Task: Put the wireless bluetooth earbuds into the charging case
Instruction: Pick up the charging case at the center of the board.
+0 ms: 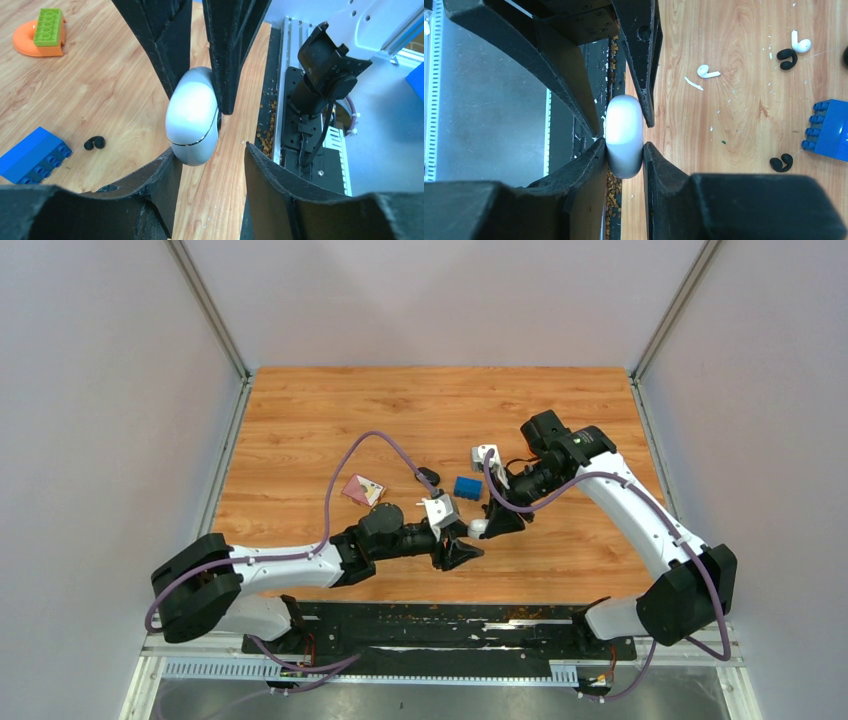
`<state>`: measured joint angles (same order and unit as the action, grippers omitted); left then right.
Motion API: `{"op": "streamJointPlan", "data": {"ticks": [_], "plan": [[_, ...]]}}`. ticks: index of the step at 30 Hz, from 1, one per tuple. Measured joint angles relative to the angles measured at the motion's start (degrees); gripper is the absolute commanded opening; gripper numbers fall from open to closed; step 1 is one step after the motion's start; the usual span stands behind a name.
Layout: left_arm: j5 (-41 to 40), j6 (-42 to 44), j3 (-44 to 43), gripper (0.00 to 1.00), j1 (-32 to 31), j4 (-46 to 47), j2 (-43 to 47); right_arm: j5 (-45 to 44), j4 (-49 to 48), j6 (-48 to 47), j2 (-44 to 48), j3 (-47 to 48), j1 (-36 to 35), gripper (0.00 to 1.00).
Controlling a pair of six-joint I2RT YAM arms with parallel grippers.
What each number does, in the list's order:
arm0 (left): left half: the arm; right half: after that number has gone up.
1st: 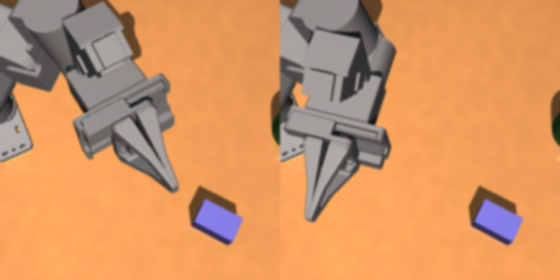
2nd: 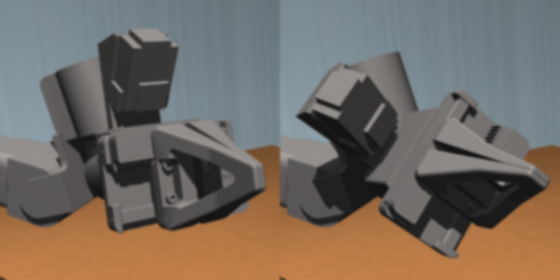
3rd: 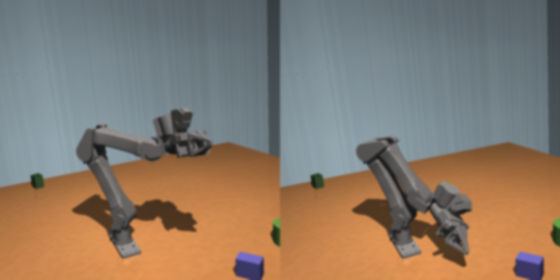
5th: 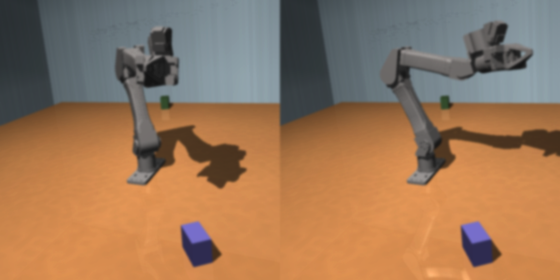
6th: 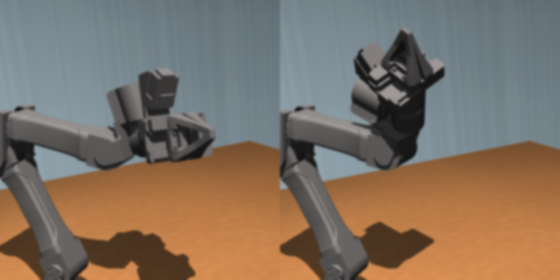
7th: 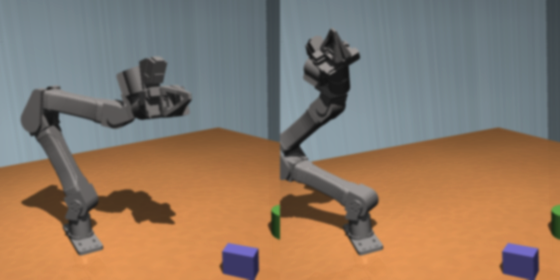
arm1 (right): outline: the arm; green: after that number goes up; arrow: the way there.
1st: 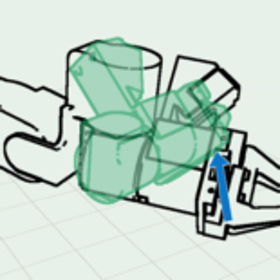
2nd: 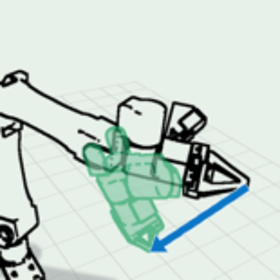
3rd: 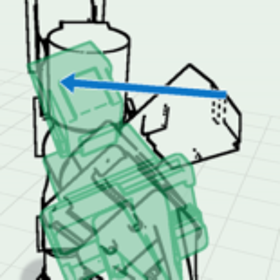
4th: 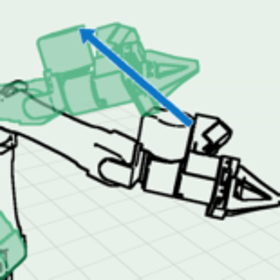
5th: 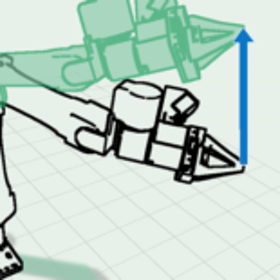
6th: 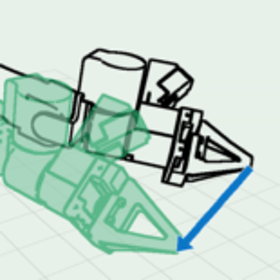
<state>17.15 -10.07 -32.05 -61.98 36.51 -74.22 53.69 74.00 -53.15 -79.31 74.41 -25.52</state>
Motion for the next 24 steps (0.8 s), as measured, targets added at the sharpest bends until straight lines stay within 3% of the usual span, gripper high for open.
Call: {"op": "streamJointPlan", "data": {"ticks": [9,18,24], "plan": [[1.9,-5.2,1.6,0.45,2.1,7.6,-1.1,1.0,-0.3,0.5,0.0,0.0,0.0,0.11],[2.7,-7.4,1.7,0.44,2.5,9.7,-2.4,0.9,-0.3,1.1,0.0,-0.2,0.0,0.12],[3.2,-7.9,1.7,0.38,2.6,10.1,-3.1,0.8,-0.1,1.2,0.1,-0.6,0.0,0.12]]}}
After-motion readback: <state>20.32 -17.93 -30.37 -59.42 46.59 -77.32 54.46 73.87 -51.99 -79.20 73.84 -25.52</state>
